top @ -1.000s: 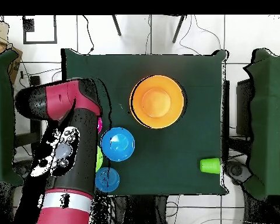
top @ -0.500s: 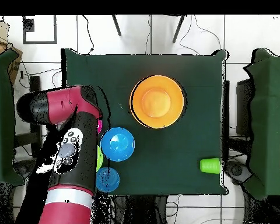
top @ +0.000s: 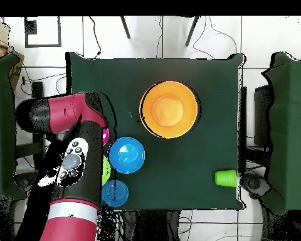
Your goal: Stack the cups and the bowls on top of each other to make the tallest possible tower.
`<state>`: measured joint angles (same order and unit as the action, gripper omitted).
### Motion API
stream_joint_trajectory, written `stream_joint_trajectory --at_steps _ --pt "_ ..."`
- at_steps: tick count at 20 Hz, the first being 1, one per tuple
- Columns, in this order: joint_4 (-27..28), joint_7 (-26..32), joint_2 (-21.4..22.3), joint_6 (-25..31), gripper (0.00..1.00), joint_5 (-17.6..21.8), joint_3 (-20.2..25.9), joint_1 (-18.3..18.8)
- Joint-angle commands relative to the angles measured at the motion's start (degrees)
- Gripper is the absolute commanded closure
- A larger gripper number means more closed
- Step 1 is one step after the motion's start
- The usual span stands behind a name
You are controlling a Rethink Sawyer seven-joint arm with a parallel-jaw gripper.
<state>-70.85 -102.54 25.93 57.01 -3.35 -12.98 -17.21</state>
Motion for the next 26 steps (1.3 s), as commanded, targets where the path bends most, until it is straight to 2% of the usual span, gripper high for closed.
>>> stream_joint_trajectory --at_steps 1,9,16,22,26 --pt "-3.59 -8.88 -1.49 -1.36 0.00 -1.30 6.01 -1.30" --pt "-3.70 -7.96 -1.08 -0.86 0.00 -2.06 6.17 -0.92" --pt "-8.72 -3.58 -0.68 -8.81 0.00 -1.50 8.00 2.06" --pt "-8.67 1.35 -1.52 -11.55 0.00 1.75 8.75 4.45" --pt "-6.99 2.24 -1.28 -7.75 0.00 3.33 7.82 3.98"
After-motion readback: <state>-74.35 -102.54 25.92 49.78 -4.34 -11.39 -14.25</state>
